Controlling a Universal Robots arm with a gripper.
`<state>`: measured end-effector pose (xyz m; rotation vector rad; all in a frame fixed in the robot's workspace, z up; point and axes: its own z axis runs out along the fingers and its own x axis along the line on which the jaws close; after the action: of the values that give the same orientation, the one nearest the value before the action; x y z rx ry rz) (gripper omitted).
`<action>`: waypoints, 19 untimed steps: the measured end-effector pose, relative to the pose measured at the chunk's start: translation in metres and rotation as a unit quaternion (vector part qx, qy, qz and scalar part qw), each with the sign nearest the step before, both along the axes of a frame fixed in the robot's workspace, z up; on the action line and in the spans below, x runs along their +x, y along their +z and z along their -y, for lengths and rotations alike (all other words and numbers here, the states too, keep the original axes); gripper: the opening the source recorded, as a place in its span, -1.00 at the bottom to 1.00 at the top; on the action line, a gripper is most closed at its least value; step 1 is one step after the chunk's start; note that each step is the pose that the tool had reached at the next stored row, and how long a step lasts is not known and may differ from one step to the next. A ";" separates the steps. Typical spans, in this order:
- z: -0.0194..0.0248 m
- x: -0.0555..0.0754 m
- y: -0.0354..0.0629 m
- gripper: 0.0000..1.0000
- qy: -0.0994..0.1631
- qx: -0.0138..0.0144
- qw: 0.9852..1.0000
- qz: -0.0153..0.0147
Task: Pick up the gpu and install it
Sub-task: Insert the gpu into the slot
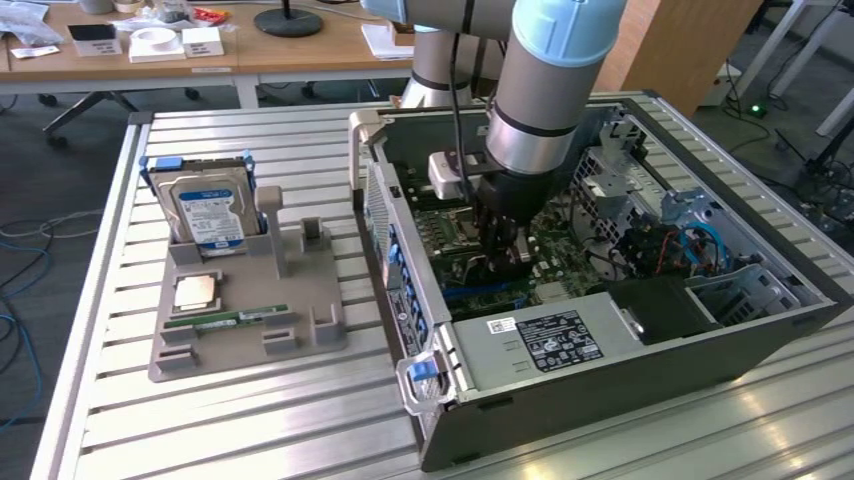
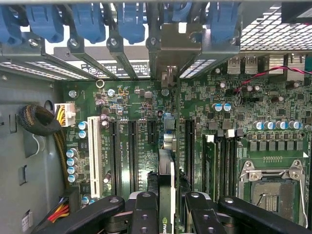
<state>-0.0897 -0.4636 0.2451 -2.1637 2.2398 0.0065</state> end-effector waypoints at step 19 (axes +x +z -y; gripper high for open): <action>-0.0001 0.000 -0.0014 -0.47 0.000 0.000 1.000 0.000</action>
<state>-0.0897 -0.4635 0.2438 -2.1633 2.2394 0.0069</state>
